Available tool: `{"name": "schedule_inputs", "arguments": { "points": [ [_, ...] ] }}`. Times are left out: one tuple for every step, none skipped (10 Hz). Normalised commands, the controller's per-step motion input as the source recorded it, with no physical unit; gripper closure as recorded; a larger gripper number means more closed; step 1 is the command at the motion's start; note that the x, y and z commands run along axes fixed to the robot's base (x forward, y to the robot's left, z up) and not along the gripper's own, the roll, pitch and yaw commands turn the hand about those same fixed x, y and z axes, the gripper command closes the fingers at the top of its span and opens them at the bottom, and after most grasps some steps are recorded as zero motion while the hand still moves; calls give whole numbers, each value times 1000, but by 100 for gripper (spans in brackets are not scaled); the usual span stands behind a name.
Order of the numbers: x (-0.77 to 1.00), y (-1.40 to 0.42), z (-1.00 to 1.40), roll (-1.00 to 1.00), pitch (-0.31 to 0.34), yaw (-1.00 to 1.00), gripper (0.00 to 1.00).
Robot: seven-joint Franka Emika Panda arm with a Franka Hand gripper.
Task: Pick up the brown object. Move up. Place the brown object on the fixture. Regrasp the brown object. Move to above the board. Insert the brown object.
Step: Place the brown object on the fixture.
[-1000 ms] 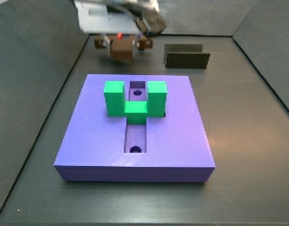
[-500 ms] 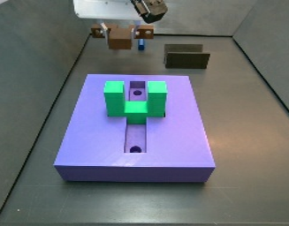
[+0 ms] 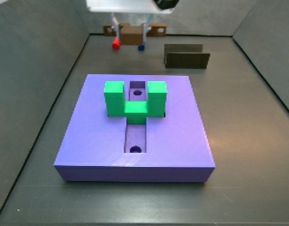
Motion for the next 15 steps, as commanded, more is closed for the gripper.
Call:
{"name": "schedule_inputs", "arguments": {
  "points": [
    [777, 0, 114, -1000, 63, -9, 100],
    [791, 0, 120, -1000, 86, -26, 100],
    [774, 0, 151, -1000, 77, 0, 100],
    [826, 0, 134, -957, 120, -11, 100],
    [831, 0, 157, -926, 106, 0, 100],
    [794, 0, 180, -954, 183, 0, 100],
    [751, 0, 131, -954, 260, 0, 100],
    [751, 14, 154, -934, 251, 0, 100],
    [754, 51, 143, -889, 237, 0, 100],
    [611, 246, 194, -791, 206, 11, 100],
    [571, 240, 243, -771, 117, 60, 100],
    [571, 266, 194, -800, 37, 49, 100],
    [454, 177, 0, -540, 0, 0, 100],
    [9, 43, 0, 0, 0, 0, 100],
    [0, 0, -34, -9, 0, 0, 100]
  ]
}}
